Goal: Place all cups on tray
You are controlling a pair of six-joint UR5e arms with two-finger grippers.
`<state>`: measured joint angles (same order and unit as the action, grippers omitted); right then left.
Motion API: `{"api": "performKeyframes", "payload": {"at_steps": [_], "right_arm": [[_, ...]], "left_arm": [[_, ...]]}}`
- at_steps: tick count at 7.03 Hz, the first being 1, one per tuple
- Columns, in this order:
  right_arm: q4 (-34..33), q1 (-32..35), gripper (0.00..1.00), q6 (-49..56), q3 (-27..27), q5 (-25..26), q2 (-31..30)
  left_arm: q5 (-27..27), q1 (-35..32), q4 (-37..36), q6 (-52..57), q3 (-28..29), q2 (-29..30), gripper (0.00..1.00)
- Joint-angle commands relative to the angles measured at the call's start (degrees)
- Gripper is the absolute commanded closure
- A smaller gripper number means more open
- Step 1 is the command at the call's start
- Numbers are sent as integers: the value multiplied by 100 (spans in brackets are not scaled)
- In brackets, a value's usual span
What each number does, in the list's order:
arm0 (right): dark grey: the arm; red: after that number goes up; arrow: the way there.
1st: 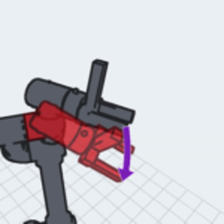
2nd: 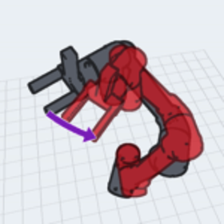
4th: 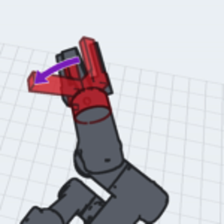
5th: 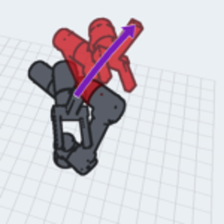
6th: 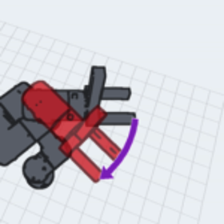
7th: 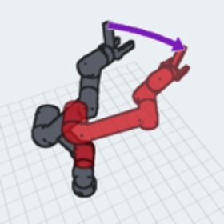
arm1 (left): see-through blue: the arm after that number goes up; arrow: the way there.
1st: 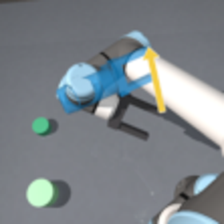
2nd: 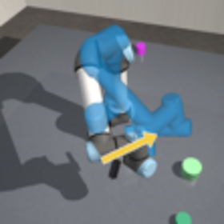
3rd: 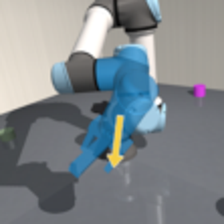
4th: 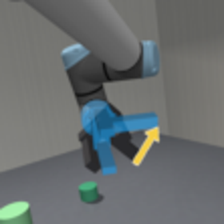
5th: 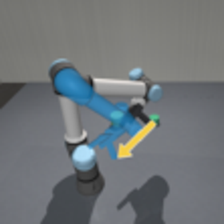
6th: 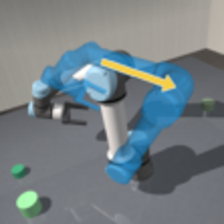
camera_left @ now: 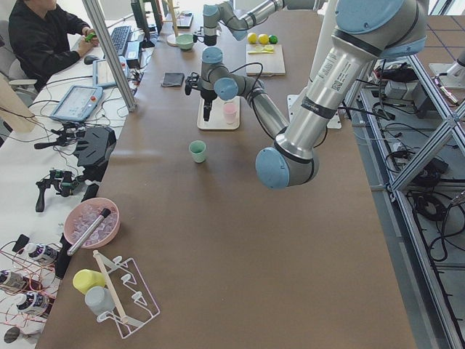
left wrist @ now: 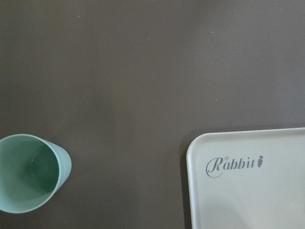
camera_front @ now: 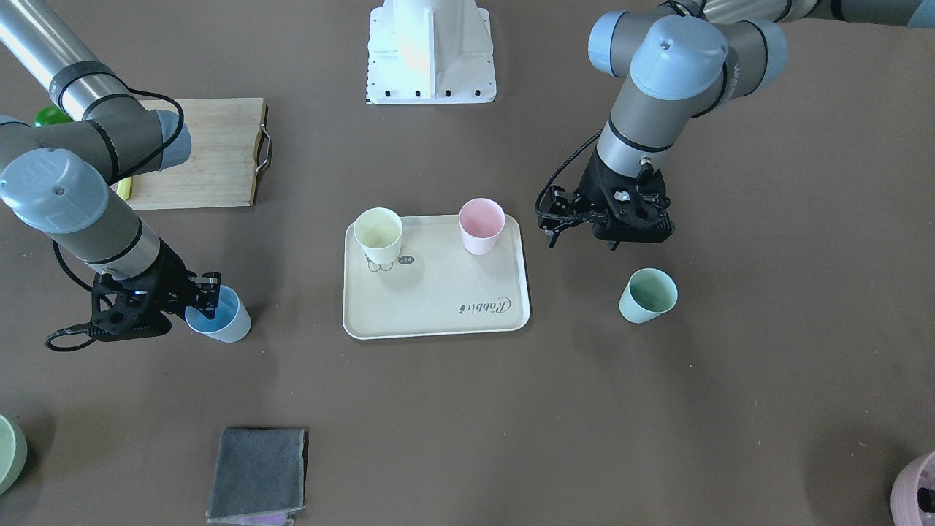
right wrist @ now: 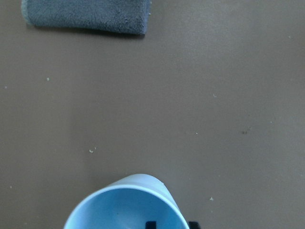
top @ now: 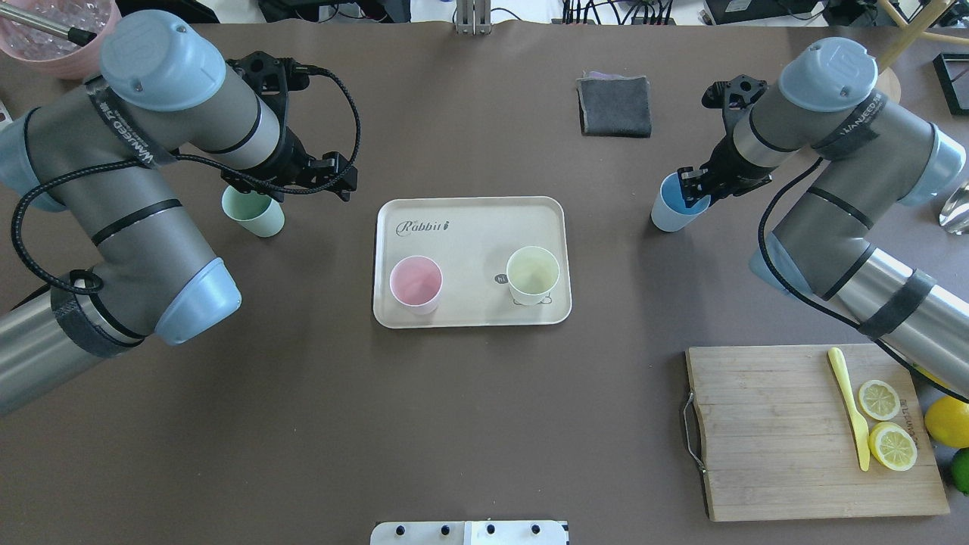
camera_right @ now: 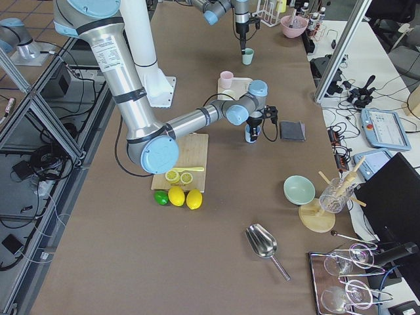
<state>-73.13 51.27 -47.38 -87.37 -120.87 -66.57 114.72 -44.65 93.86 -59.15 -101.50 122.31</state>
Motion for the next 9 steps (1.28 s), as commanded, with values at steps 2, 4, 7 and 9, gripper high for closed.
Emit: {"api": "performKeyframes", "payload": {"at_steps": [2,4,7,9], "right_arm": [[-17,154,100,184,-296,-93,21],[-88,312,100,98,-483,-496,352],[-659,-264,100,-672,-387,-10,1258],[-650,-565,100,-825,-307,239,1401]], "left_arm": [[6,-35,-8,-9,-1,39,3],[32,-140,0,17,-1,4,3],[199,-665,-8,990,43,-251,3],[358,-1035,61,1597,532,-251,3]]}}
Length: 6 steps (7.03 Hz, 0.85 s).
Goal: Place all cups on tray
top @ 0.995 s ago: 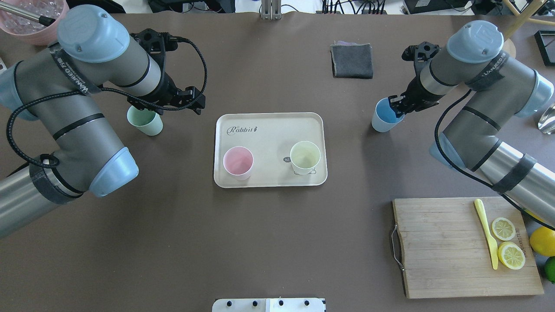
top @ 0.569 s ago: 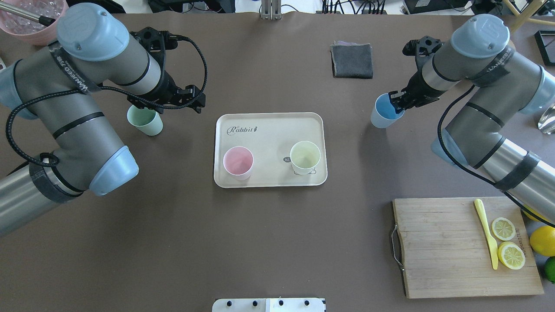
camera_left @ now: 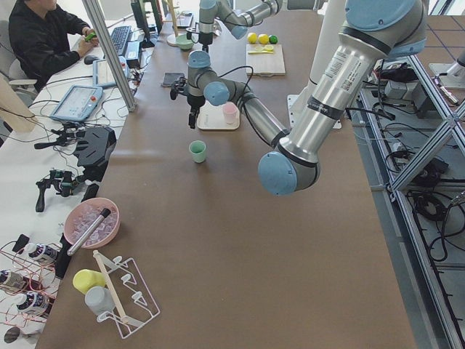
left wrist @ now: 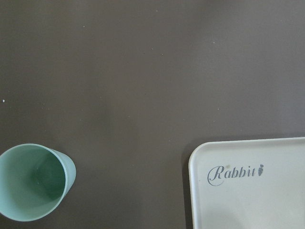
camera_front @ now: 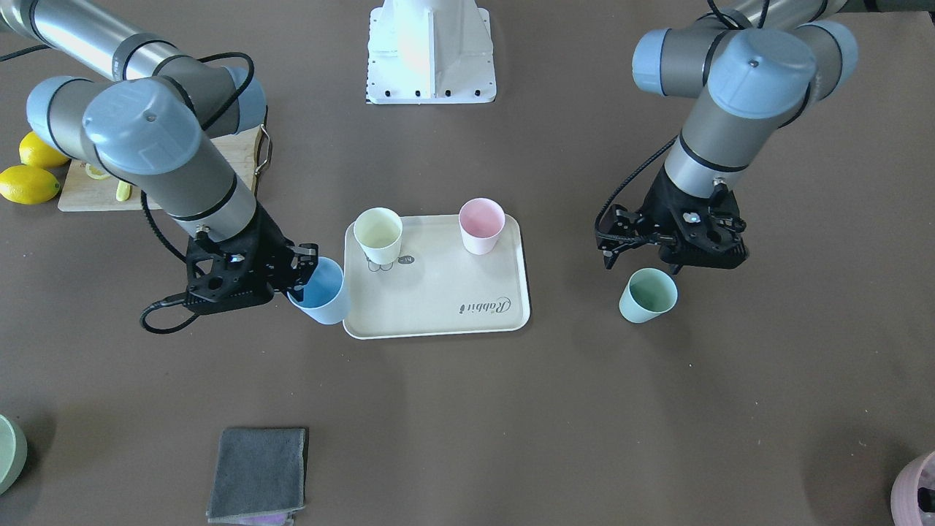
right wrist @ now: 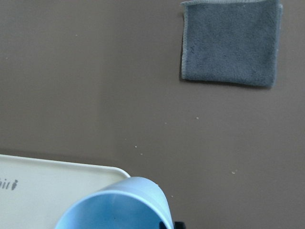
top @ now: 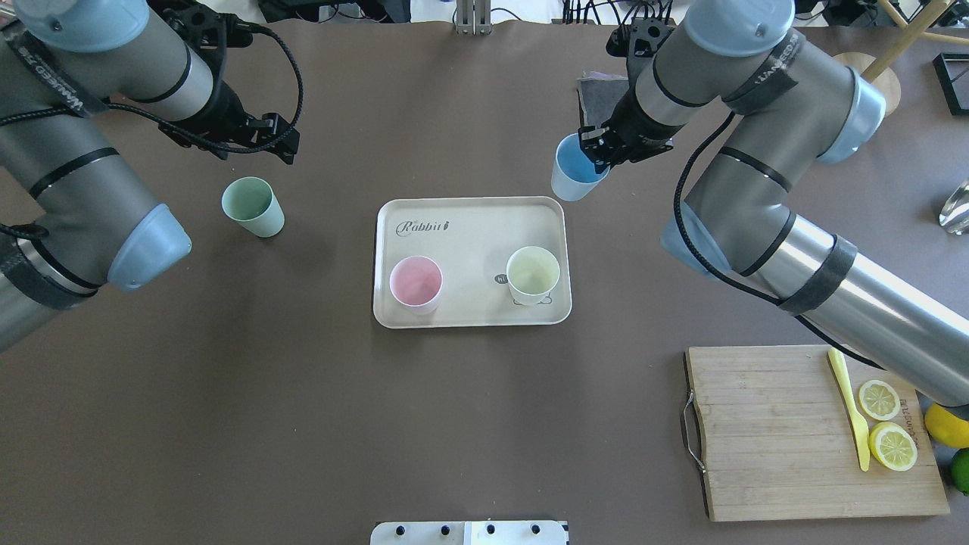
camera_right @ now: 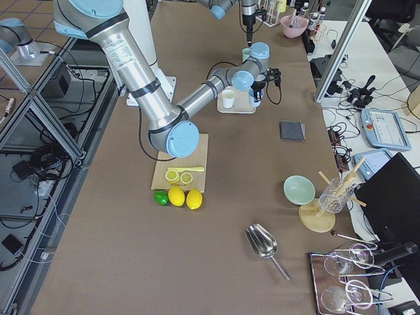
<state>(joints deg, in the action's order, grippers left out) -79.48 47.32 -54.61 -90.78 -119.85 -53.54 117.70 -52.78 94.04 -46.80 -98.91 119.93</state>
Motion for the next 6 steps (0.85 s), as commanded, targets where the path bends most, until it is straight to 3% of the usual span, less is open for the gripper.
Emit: {"api": "performKeyframes", "payload": {"at_steps": [1,3,6], "right_arm": [[-6,-249,100,-94,51,198,107],[47,-460,100,-146,244,409,221],[47,-496,100,-190,262,436,222]], "left_arm": [[69,-337,61,573,467,-5,3],[86,-426,96,760,687,-14,3],[78,-287,1524,524,1504,-275,3]]}}
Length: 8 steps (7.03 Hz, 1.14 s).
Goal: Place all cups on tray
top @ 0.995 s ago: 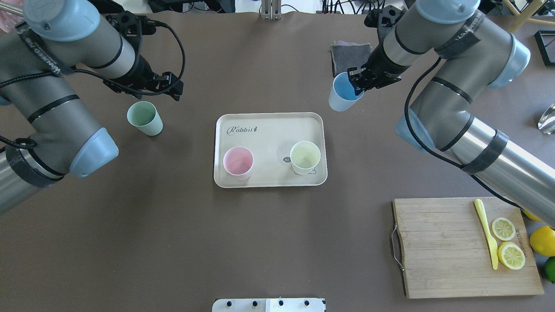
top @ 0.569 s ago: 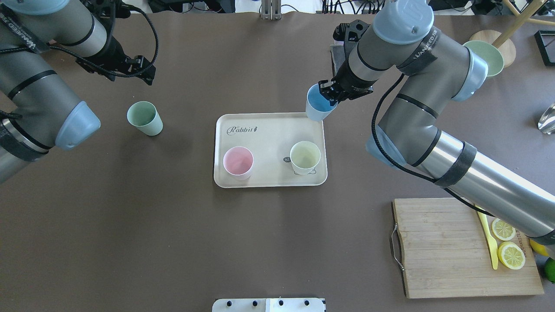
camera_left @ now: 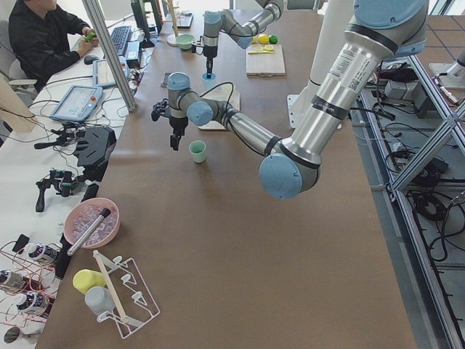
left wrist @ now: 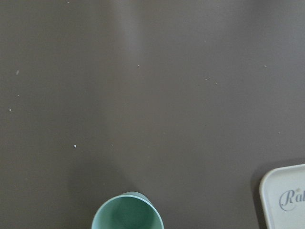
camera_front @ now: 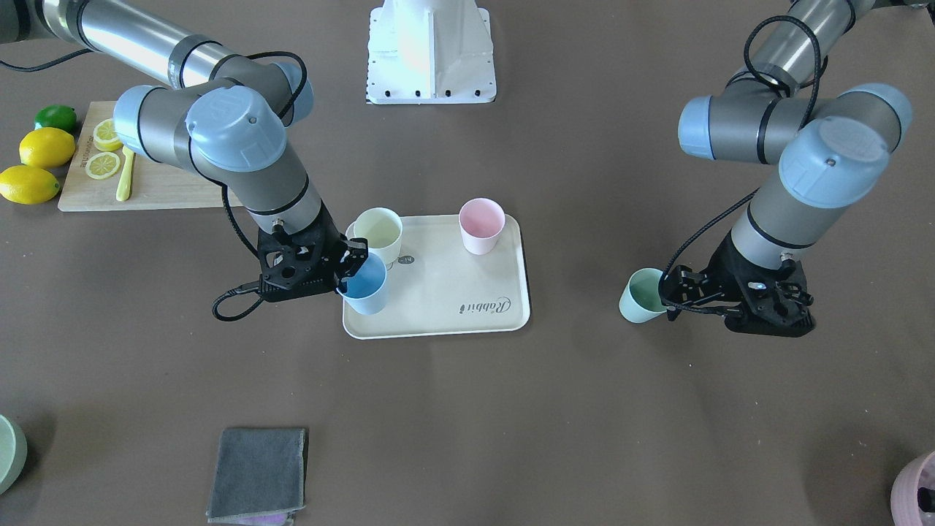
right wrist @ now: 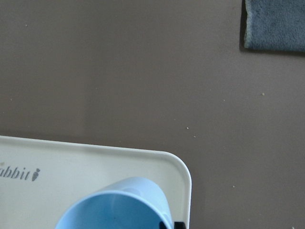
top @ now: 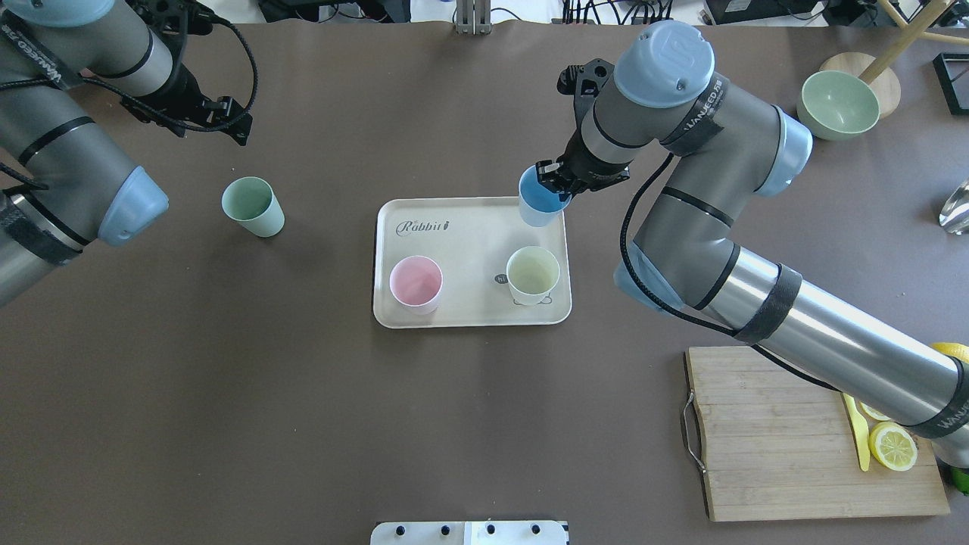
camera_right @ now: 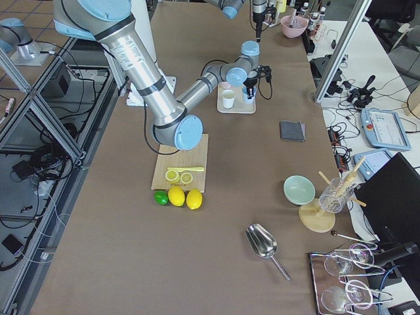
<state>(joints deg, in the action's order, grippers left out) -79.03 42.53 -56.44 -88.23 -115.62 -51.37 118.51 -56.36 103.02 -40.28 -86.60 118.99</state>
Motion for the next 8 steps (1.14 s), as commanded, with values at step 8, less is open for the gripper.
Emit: {"api": "performKeyframes", "payload": {"at_steps": [8], "right_arm": [[10,-17,100,-7,-2,22,-22]], "left_arm": [[191,414,816,-621,-95,-562,3]]}}
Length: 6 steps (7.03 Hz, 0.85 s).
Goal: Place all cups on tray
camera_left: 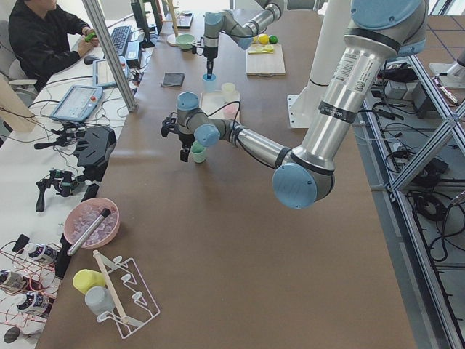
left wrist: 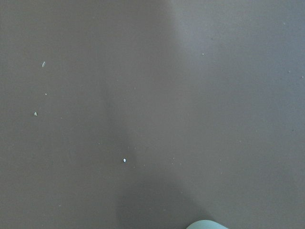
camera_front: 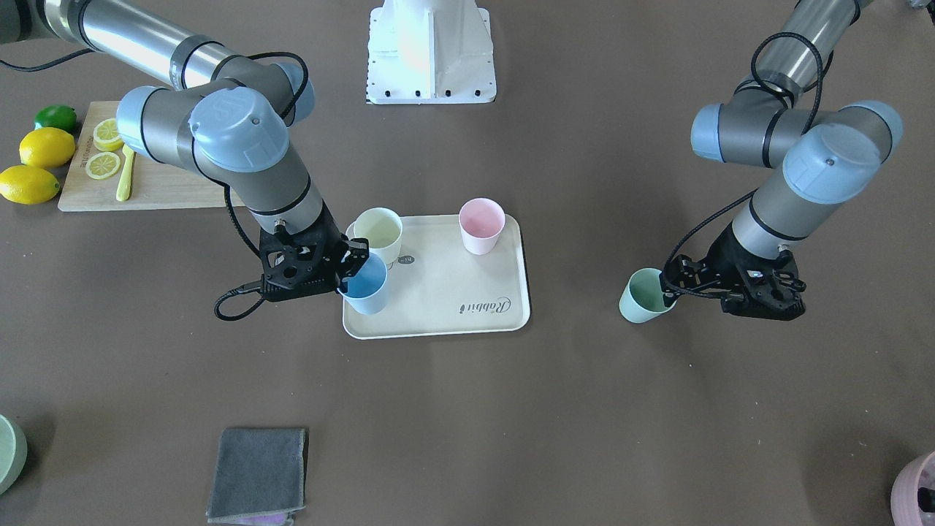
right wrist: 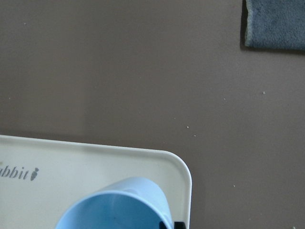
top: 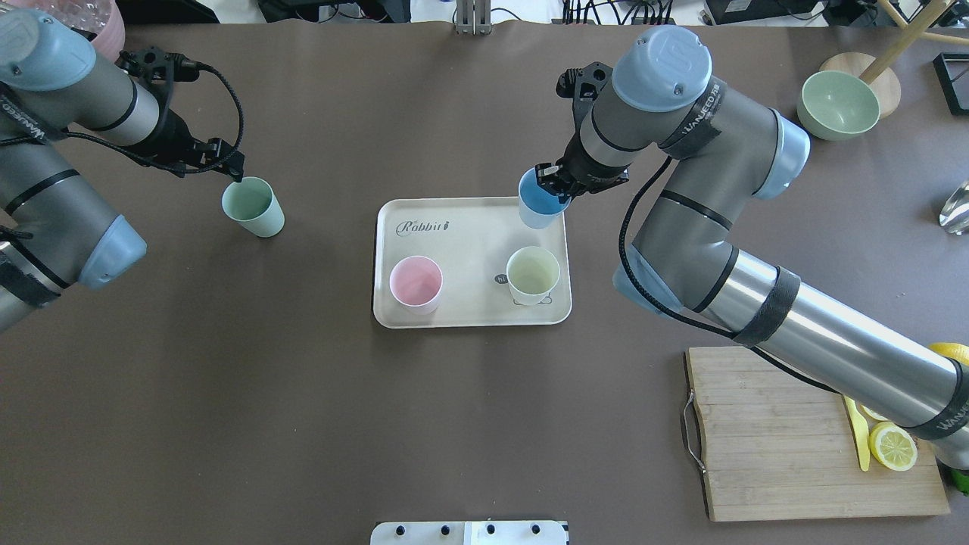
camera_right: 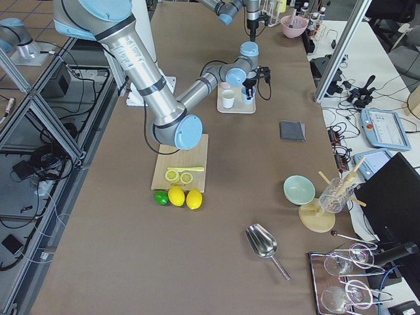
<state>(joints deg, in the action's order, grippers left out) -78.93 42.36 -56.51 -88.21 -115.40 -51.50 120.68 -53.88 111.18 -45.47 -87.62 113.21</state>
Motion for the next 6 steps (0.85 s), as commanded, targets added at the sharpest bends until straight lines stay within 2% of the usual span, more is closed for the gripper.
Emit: {"api": "performKeyframes", "payload": {"at_steps": [1,2,3,4,6], "right_arm": [[0,0,100,0,5,0,-17],[0,9,100,0,5,0,-26],[0,0,100,0,5,0,-35],[0,0,100,-9,-3,0,-26],[0,-70,100,-9,5,0,-35]], "left_arm": [[-53,315,0,-233,-1,17,3],[-123,343,0,-243,-10,8,13],[-124,343,9,-226,-1,-9,33],[-124,343,9,-173,-10,-36,49],[-124,334,201,-94,-18,-45,96]]}}
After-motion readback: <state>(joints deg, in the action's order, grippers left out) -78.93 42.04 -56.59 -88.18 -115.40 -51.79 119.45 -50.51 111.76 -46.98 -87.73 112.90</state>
